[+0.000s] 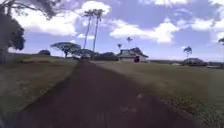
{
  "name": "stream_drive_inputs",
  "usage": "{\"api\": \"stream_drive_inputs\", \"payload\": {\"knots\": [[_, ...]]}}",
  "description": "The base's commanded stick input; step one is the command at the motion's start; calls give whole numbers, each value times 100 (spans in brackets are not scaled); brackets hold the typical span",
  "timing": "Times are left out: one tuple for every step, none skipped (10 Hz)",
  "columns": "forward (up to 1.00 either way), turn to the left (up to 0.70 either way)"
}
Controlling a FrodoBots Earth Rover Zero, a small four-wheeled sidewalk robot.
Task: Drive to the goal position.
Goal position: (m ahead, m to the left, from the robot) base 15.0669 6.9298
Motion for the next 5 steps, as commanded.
{"api": "stream_drive_inputs", "payload": {"knots": [[50, 50], [50, 50], [50, 50], [50, 50], [50, 37]]}}
